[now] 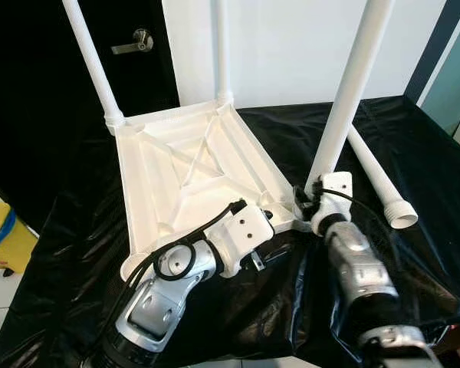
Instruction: Building children table
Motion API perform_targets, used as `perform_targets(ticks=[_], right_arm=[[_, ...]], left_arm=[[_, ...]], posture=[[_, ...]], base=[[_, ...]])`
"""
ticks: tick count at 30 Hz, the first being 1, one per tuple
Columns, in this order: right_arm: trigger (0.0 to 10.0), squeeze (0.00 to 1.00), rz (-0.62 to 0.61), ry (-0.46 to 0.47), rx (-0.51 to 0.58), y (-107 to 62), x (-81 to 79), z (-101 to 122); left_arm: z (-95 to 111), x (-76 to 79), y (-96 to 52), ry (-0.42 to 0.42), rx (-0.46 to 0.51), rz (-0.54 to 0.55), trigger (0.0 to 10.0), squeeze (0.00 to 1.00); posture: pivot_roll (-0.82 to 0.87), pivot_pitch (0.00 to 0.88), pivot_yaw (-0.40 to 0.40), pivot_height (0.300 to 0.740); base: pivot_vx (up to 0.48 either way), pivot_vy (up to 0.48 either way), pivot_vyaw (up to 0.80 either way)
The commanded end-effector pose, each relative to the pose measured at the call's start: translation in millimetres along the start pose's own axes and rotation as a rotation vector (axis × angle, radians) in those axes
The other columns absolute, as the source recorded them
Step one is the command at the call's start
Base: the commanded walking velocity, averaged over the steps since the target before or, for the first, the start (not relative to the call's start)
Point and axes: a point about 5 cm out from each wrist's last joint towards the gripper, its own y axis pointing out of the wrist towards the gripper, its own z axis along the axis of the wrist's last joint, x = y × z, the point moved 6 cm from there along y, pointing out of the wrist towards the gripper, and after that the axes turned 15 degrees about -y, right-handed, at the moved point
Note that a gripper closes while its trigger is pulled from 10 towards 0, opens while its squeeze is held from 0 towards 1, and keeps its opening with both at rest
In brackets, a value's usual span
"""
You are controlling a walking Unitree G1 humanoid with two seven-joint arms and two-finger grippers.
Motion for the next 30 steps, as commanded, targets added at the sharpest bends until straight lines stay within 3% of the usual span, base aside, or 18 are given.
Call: perform_targets(ticks=[1,8,20,21,30], right_arm=[[10.0,0.00,-0.095,0.016,-0.121,-7.7,-5.1,-25],[10.0,0.00,-0.122,0.091,-0.094,-8.6,-18.0,-10],[10.0,0.00,-0.111,0.099,-0.061,-11.8,-23.2,4],[10.0,1.00,-0.115,0.099,-0.049,-11.3,-22.0,7],[10.0,1.00,-0.059,0.111,0.046,-12.5,-17.4,20]], left_arm=[[-2,-2.5,2.0,-0.005,0.005,0.016,10.0,0.00],[-3,-1.8,2.3,-0.011,0.004,0.010,10.0,0.00],[-5,-3.7,1.8,-0.012,0.004,0.026,10.0,0.00],[-5,-4.0,1.8,-0.012,0.005,0.028,10.0,0.00],[-6,-5.0,1.4,-0.012,0.006,0.035,10.0,0.00]], posture=[[-0.07,0.017,0.034,0.740],[-0.08,0.027,0.038,0.740],[-0.06,0.027,0.027,0.740],[-0.06,0.027,0.026,0.740],[-0.06,0.025,0.027,0.740]], base=[[0.000,0.000,0.00],[0.000,0.000,0.00],[0.000,0.000,0.00],[0.000,0.000,0.00],[0.000,0.000,0.00]])
